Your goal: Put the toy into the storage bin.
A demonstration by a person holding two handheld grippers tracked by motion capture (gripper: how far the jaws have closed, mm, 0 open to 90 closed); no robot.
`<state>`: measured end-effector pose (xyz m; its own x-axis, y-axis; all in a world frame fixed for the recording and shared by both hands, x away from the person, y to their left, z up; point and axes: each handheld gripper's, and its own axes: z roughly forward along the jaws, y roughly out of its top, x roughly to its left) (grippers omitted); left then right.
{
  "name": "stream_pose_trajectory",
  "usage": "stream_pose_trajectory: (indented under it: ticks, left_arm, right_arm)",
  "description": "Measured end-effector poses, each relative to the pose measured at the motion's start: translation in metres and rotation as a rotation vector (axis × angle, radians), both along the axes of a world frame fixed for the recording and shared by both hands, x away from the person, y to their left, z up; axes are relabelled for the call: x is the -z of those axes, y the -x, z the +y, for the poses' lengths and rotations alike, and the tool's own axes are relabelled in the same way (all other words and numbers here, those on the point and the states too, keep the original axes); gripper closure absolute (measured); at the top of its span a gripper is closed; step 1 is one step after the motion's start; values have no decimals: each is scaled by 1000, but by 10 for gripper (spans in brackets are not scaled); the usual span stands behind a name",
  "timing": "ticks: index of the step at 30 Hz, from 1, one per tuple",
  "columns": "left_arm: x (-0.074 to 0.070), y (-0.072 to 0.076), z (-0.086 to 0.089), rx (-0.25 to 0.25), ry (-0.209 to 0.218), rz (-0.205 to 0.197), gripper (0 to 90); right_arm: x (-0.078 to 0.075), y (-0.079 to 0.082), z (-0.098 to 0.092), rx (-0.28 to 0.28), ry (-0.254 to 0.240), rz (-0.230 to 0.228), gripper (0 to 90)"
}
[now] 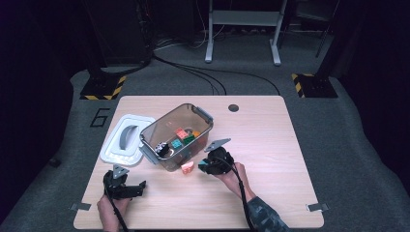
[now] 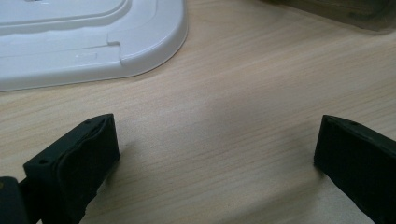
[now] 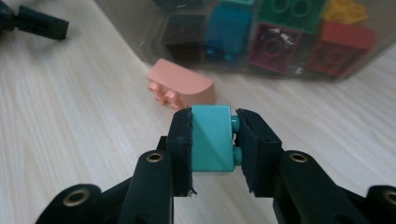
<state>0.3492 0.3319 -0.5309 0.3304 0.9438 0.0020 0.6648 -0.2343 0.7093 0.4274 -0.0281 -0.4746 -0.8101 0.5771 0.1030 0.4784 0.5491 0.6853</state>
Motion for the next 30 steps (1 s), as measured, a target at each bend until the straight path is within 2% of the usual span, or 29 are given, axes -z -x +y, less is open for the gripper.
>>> stream_pose_trajectory:
  ticks: [13, 22, 30]
  left_arm:
    - [1, 0, 0, -1, 3, -11, 0]
    - [1, 0, -1, -9, 11, -16, 0]
    - [1, 0, -1, -10, 12, -16, 0]
  right_arm:
    - [-15, -24, -20, 74, -16, -38, 678]
    - [-15, -34, -28, 99, -6, -33, 678]
    - [-24, -43, -38, 132, -4, -41, 678]
